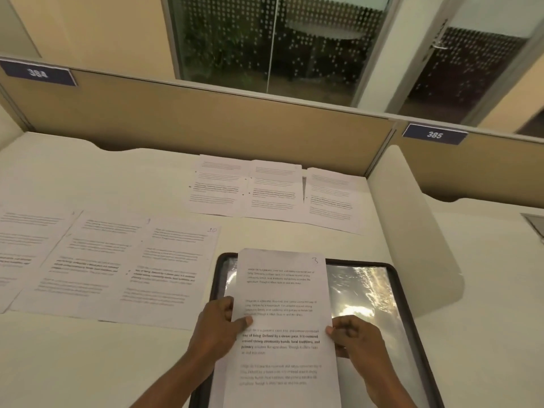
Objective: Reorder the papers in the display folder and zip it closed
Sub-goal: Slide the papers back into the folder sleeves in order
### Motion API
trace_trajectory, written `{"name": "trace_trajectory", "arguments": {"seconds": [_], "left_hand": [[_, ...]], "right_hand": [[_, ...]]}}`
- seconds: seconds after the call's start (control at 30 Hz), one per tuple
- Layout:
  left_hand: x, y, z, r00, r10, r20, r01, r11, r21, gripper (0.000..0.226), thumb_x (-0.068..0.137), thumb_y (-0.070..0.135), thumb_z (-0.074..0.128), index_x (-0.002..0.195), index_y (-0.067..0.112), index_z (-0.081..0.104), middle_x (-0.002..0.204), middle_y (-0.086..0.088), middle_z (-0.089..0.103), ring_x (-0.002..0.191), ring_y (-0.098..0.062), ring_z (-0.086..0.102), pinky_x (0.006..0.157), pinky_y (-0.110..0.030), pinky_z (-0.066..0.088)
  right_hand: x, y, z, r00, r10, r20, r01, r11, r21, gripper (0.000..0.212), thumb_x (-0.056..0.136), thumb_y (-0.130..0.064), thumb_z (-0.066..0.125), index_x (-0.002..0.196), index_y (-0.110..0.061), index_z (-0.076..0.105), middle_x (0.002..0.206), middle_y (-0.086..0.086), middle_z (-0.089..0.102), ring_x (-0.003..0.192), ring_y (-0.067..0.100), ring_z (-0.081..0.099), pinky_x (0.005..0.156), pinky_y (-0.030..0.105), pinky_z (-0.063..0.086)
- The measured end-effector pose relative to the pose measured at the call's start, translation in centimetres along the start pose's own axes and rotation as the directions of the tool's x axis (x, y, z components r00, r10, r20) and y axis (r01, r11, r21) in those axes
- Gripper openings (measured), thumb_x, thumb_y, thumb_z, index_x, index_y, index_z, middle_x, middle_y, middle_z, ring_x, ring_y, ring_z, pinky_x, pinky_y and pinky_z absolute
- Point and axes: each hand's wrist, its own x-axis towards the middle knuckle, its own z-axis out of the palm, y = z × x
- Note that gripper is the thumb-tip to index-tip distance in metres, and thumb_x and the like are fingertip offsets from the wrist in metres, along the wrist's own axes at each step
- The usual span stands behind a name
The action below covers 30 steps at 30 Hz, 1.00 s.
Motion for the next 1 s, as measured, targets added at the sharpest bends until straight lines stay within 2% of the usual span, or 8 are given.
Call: {"name": "trace_trajectory", "arguments": {"seconds": [0.17, 0.33, 0.5, 0.63, 0.7, 0.77, 0.9, 1.0], "left_hand": [[1.7, -0.1, 0.5, 0.999, 0.017, 0.035, -0.019, 0.998, 0.056, 0.023, 0.093, 0.017, 0.082, 0.114, 0.022, 0.073, 0.102, 0.010, 0.082, 0.087, -0.013, 0.080, 0.079, -0.035, 0.067], [2.5, -0.1, 0.8, 0.999, 0.020, 0.030, -0.023, 0.996, 0.082, 0.019, 0.094, 0.018, 0.081, 0.112, 0.022, 0.073, 0.102, 0.012, 0.081, 0.087, -0.008, 0.079, 0.073, -0.026, 0.064], [2.9, 0.6, 1.9, 0.999, 0.038, 0.017, -0.041, 0.989, 0.143, 0.013, 0.096, 0.018, 0.079, 0.104, 0.023, 0.071, 0.097, 0.011, 0.080, 0.084, -0.002, 0.077, 0.068, -0.021, 0.063], [2.9, 0.9, 3.5, 1.000, 0.031, 0.003, -0.031, 0.990, 0.134, 0.017, 0.096, 0.019, 0.079, 0.110, 0.027, 0.071, 0.103, 0.013, 0.080, 0.088, -0.004, 0.078, 0.076, -0.029, 0.066], [3.0, 1.2, 4.2, 0.999, 0.032, -0.010, -0.030, 0.991, 0.127, 0.018, 0.096, 0.018, 0.079, 0.111, 0.025, 0.072, 0.105, 0.012, 0.080, 0.090, -0.007, 0.078, 0.079, -0.034, 0.067], [3.2, 1.6, 5.4, 0.999, 0.037, -0.038, -0.032, 0.992, 0.123, 0.016, 0.096, 0.017, 0.079, 0.109, 0.025, 0.073, 0.104, 0.010, 0.081, 0.089, -0.009, 0.079, 0.079, -0.036, 0.067], [3.5, 2.6, 8.4, 0.989, 0.034, -0.145, -0.015, 0.992, 0.126, 0.015, 0.095, 0.017, 0.080, 0.107, 0.024, 0.075, 0.098, 0.009, 0.081, 0.085, -0.008, 0.078, 0.077, -0.036, 0.067], [3.7, 3.1, 10.7, 0.976, 0.017, -0.218, 0.016, 0.989, 0.150, 0.013, 0.093, 0.019, 0.081, 0.104, 0.024, 0.075, 0.096, 0.009, 0.081, 0.081, -0.007, 0.078, 0.076, -0.037, 0.067]], "right_hand": [[1.2, -2.2, -0.8, 0.998, -0.038, -0.055, 0.034, 0.996, -0.079, 0.016, 0.090, -0.004, 0.080, 0.104, -0.004, 0.073, 0.083, 0.016, 0.078, 0.071, 0.025, 0.074, 0.068, 0.032, 0.061], [4.3, -5.6, -1.8, 0.980, -0.189, -0.064, 0.164, 0.943, -0.290, 0.039, 0.080, -0.010, 0.089, 0.111, -0.022, 0.069, 0.085, -0.001, 0.079, 0.083, 0.019, 0.075, 0.086, 0.044, 0.062], [8.3, -9.8, -2.2, 0.935, -0.324, 0.144, 0.344, 0.729, -0.591, 0.061, 0.072, -0.023, 0.097, 0.122, -0.031, 0.063, 0.113, -0.018, 0.071, 0.105, 0.004, 0.067, 0.091, 0.027, 0.057], [12.1, -11.8, -1.7, 0.885, -0.265, 0.383, 0.466, 0.484, -0.741, 0.077, 0.069, -0.042, 0.096, 0.135, -0.034, 0.057, 0.128, -0.017, 0.062, 0.119, 0.008, 0.058, 0.104, 0.036, 0.052], [13.8, -12.5, -1.1, 0.855, -0.234, 0.463, 0.519, 0.401, -0.755, 0.079, 0.069, -0.047, 0.095, 0.137, -0.035, 0.056, 0.127, -0.019, 0.060, 0.118, 0.008, 0.056, 0.102, 0.034, 0.050], [15.6, -13.2, -0.8, 0.827, -0.145, 0.543, 0.550, 0.410, -0.728, 0.074, 0.069, -0.047, 0.095, 0.132, -0.034, 0.058, 0.122, -0.014, 0.066, 0.112, 0.009, 0.061, 0.094, 0.031, 0.054], [19.0, -13.6, -1.0, 0.736, -0.052, 0.675, 0.655, 0.309, -0.690, 0.049, 0.071, -0.043, 0.095, 0.107, -0.027, 0.065, 0.105, -0.008, 0.067, 0.095, 0.013, 0.063, 0.072, 0.025, 0.046], [21.3, -13.9, -1.8, 0.688, -0.016, 0.725, 0.704, 0.254, -0.663, 0.040, 0.069, -0.036, 0.097, 0.095, -0.018, 0.072, 0.095, -0.005, 0.073, 0.087, 0.014, 0.067, 0.070, 0.029, 0.052]]}}
